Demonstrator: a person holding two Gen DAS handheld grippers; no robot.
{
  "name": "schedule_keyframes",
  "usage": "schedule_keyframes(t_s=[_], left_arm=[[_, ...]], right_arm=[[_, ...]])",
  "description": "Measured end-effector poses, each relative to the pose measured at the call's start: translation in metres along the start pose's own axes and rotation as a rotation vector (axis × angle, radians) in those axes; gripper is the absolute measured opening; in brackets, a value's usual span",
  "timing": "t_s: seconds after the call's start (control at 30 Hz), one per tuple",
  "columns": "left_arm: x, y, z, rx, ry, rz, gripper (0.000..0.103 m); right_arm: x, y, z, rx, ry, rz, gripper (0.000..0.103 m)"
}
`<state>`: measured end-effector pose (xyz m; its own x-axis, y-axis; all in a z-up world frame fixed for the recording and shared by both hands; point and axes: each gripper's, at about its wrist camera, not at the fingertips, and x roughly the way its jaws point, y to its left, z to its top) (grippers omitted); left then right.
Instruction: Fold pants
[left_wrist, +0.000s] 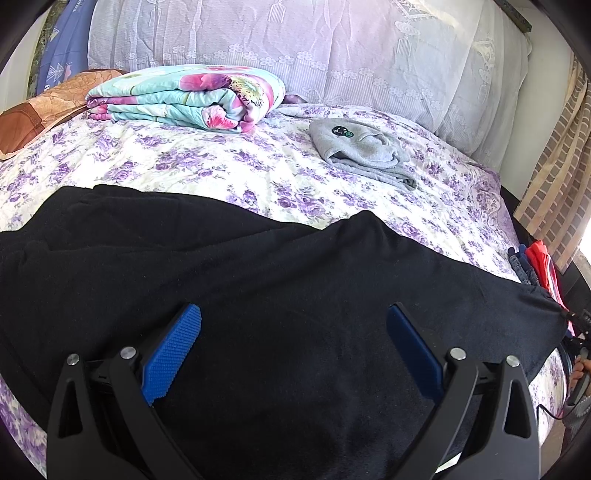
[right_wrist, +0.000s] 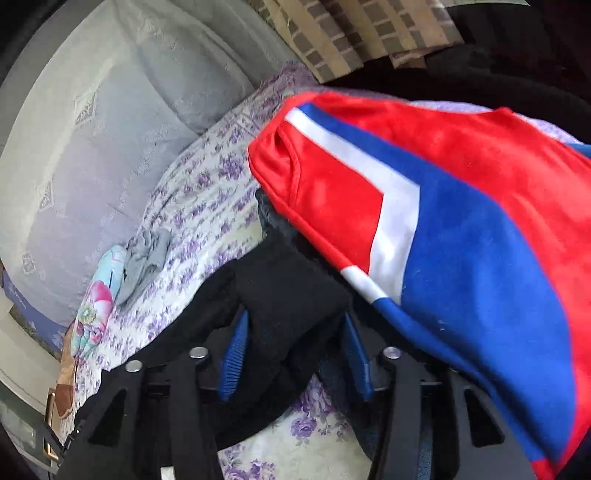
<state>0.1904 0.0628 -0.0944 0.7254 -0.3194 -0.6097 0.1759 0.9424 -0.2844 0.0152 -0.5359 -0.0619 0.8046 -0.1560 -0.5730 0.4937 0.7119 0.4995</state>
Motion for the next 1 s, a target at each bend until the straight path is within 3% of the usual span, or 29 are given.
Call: schedule_keyframes(t_s=[0.1,0.17,0.23,0.33,0.43,0.53,0.6,0.67,0.8,0.9,1.0], left_arm=[[0.000,0.000,0.000,0.000,0.000,-0.001,0.098],[0.000,0.000,0.001,0.000,0.001,-0.001,0.098],[0.000,0.000,0.001,0.001,0.001,0.000,0.098],[0.000,0.000,0.000,-0.001,0.000,-0.003,0.098],[0.001,-0.001,0.000,0.001,0.002,-0.001,0.098],[0.000,0.000,-0.001,0.007,0.006,0.001,0.098],[-0.003,-0.001,0.000,0.001,0.004,-0.006,0.098],[-0.013,-0.006,0.001,-0.019,-0.006,-0.025,0.098],[-0.026,-0.033,0.004,-0.065,-0.012,-0.178,0.098],[-0.009,-0.072,-0.001,-0.020,0.048,-0.210,0.098],[0.008,-0.106,-0.011,0.091,0.069,-0.160,0.098]], right_arm=[[-0.020,0.012,0.000,-0.070,-0.105,-0.084,0.053],[-0.033,0.025,-0.002,-0.120,-0.162,-0.064,0.053],[-0.026,0.047,-0.007,-0.195,-0.110,0.040,0.053],[0.006,0.069,-0.027,-0.270,0.066,0.138,0.054],[0.053,0.058,-0.044,-0.256,0.222,0.068,0.056],[0.048,0.046,-0.039,-0.189,0.201,0.086,0.049],[0.028,0.049,-0.035,-0.204,0.139,0.093,0.054],[0.009,0.055,-0.035,-0.234,0.097,0.119,0.065],[0.002,0.076,-0.035,-0.227,0.053,0.183,0.079],[0.018,0.106,-0.042,-0.225,0.094,0.269,0.082],[0.041,0.144,-0.059,-0.266,0.170,0.330,0.084]])
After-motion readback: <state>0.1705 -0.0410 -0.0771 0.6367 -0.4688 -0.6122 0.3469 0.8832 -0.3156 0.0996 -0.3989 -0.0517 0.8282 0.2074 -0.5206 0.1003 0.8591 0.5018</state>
